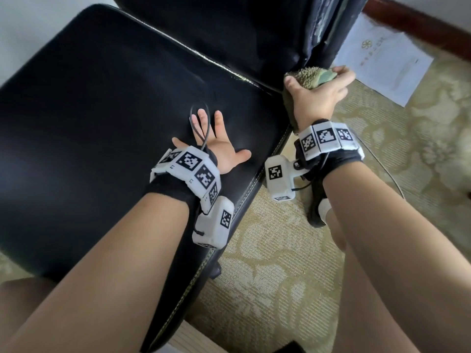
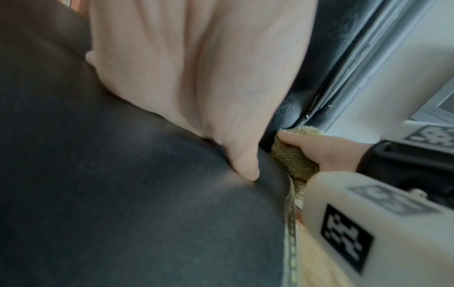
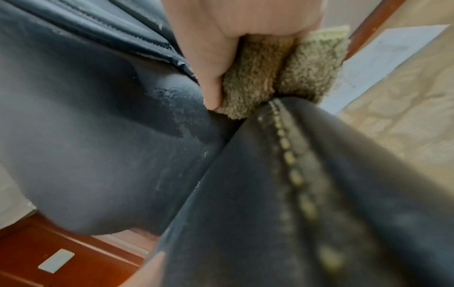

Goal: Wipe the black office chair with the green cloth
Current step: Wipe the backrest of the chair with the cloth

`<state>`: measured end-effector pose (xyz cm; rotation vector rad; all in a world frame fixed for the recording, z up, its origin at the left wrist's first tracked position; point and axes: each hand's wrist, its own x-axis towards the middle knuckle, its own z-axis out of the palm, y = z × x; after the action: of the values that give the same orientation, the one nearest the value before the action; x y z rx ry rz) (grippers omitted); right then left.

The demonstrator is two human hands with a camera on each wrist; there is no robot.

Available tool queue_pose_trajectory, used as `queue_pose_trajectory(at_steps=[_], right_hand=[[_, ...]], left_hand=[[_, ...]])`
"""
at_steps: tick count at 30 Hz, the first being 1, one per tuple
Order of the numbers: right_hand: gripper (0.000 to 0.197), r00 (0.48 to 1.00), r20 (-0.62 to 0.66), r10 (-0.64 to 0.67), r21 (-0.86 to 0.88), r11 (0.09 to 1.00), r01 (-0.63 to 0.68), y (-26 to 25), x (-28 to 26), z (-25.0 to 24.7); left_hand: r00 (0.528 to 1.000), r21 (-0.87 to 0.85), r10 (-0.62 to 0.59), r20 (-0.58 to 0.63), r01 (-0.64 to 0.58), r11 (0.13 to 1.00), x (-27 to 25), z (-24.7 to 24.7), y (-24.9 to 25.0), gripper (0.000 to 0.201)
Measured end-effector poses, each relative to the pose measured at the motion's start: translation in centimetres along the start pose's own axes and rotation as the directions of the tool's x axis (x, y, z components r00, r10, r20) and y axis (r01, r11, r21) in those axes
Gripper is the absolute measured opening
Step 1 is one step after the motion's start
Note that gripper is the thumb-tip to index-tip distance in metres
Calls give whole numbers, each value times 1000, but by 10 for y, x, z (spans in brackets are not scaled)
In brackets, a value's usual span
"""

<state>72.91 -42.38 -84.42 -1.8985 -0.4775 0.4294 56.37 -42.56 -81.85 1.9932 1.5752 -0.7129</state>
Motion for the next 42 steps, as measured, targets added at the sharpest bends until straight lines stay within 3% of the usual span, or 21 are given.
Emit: queue_pose_trajectory(at_steps=[5,11,15,20,29,37,42], right_hand=[[73,995,-2,96,-124,988,-95,-3,1,5],[73,993,100,59,-267,963,-31,6,8,-2],[70,985,156,75,-125,991,-55,22,11,-19],[60,989,118,85,31,996,-89,17,-3,-24],[73,997,-22,75,-93,993,-77,-5,2,3],[77,997,13,72,-249,966,-66,11,11,9],[68,996,77,42,-296,955,-17,19,13,0]], left_hand=[[1000,-9,3,-30,-4,1000,2,3,1,98],[1000,-14,1,-22,-1,1000,6,1,0,99],[1000,-2,10,-11,-10,1000,6,1,-1,99],[1000,-4,16,-3,-16,1000,2,0,-2,99],[999,-15,24,-26,-25,1000,0,1,-2,97],[999,-20,12,-37,-13,1000,5,3,0,98],[1000,2,-4,-16,4,1000,5,2,0,98]])
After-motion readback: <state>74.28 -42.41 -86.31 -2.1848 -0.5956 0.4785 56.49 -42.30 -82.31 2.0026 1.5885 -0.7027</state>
